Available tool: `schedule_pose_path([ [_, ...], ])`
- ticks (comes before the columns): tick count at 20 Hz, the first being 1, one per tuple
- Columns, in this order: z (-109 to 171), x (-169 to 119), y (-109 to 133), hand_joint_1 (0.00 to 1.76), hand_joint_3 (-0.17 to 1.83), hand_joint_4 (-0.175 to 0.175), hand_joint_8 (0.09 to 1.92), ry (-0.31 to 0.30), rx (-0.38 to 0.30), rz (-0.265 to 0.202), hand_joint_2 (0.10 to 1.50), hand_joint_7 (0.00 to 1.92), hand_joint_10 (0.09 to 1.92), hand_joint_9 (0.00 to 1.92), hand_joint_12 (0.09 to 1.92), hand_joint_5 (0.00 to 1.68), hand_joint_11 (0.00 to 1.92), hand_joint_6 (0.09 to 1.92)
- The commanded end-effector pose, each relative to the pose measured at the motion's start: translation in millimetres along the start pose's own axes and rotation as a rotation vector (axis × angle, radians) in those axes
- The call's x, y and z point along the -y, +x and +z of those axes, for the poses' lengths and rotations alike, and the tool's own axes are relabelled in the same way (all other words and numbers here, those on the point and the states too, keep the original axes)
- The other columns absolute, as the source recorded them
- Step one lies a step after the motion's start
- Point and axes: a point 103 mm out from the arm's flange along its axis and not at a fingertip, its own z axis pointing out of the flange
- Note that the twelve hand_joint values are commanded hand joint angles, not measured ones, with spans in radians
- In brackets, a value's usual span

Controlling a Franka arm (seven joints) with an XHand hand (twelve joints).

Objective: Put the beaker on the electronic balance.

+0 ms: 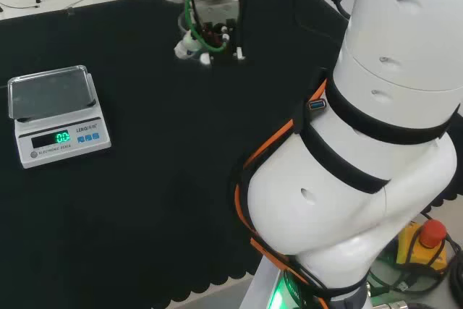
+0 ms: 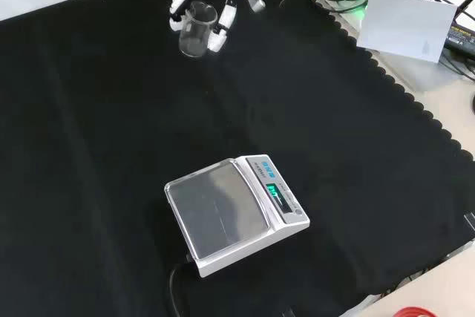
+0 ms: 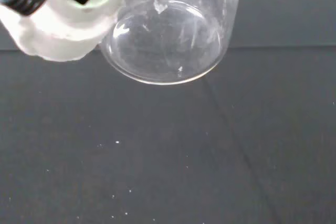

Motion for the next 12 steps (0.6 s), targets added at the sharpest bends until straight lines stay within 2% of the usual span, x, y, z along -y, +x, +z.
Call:
schedule_pose_path([
  [1, 26, -14, 73, 0.96, 0.56, 0.160, 0.99, 0.069, 0.020, -0.092, 0.61, 1.19, 0.64, 1.25, 1.20, 0.90, 0.89, 0.85],
  [4, 41, -24, 93, 0.96, 0.56, 0.160, 0.99, 0.083, 0.017, -0.105, 0.61, 1.19, 0.64, 1.25, 1.20, 0.90, 0.88, 0.84],
  [6, 54, -33, 97, 0.96, 0.56, 0.160, 0.99, 0.097, 0.008, -0.110, 0.61, 1.19, 0.64, 1.25, 1.20, 0.90, 0.88, 0.84],
  [8, 64, -38, 92, 0.96, 0.56, 0.159, 0.99, 0.108, -0.006, -0.105, 0.61, 1.19, 0.64, 1.25, 1.20, 0.91, 0.88, 0.84],
  [12, 77, -45, 70, 0.96, 0.57, 0.158, 0.99, 0.122, 0.009, -0.087, 0.61, 1.19, 0.64, 1.25, 1.20, 0.91, 0.88, 0.83],
])
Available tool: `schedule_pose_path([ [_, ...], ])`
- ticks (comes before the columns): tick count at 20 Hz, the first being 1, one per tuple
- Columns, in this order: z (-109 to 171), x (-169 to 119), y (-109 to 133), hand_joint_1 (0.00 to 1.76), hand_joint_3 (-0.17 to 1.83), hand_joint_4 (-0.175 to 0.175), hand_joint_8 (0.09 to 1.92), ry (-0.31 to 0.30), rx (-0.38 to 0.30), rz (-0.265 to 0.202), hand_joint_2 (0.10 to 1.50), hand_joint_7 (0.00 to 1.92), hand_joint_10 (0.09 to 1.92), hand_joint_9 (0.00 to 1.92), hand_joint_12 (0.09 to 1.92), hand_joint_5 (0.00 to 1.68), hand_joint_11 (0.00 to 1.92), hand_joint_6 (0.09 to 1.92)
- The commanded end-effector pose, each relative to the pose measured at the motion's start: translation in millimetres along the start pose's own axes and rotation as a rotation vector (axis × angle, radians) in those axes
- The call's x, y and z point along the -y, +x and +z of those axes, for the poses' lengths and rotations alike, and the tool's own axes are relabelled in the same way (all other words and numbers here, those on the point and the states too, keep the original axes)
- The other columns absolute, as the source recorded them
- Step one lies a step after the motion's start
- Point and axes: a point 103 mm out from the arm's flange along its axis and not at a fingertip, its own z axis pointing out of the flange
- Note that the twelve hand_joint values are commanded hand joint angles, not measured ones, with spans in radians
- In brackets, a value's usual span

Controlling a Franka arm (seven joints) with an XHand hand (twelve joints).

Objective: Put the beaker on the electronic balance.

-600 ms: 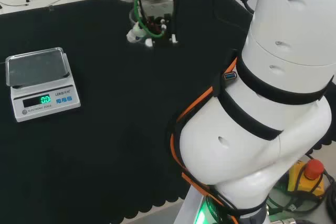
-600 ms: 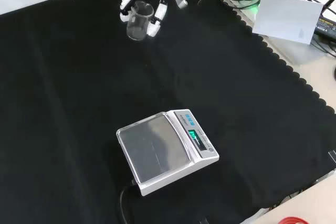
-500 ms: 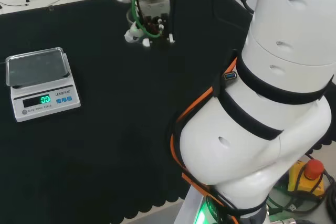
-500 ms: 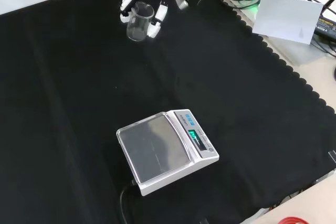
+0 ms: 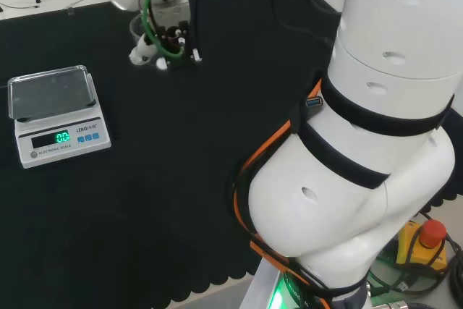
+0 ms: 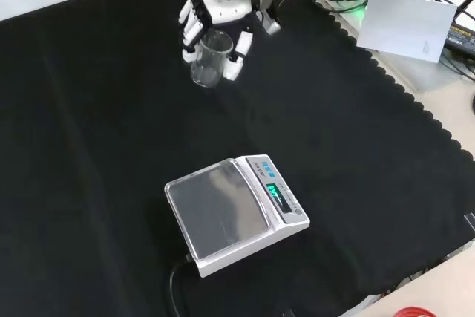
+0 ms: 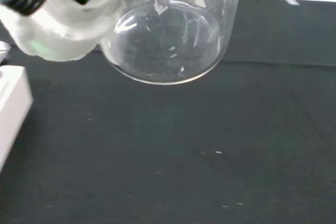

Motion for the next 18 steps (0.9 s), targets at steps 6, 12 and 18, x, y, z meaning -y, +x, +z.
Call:
schedule_pose_path([
  [6, 17, 4, -57, 0.95, 0.57, 0.107, 1.02, 0.068, -0.043, 0.051, 0.58, 1.13, 0.65, 1.23, 1.22, 0.72, 0.85, 0.81],
  [12, 26, -6, -33, 0.78, 0.44, -0.010, 1.13, 0.099, -0.043, 0.007, 0.55, 0.63, 0.90, 0.89, 1.37, 0.08, 0.60, 0.17],
  [18, 15, 44, -63, 0.51, 0.15, 0.034, 0.31, 0.047, -0.198, 0.031, 0.54, 0.03, 0.85, 0.16, 1.43, 0.00, 0.03, 0.09],
])
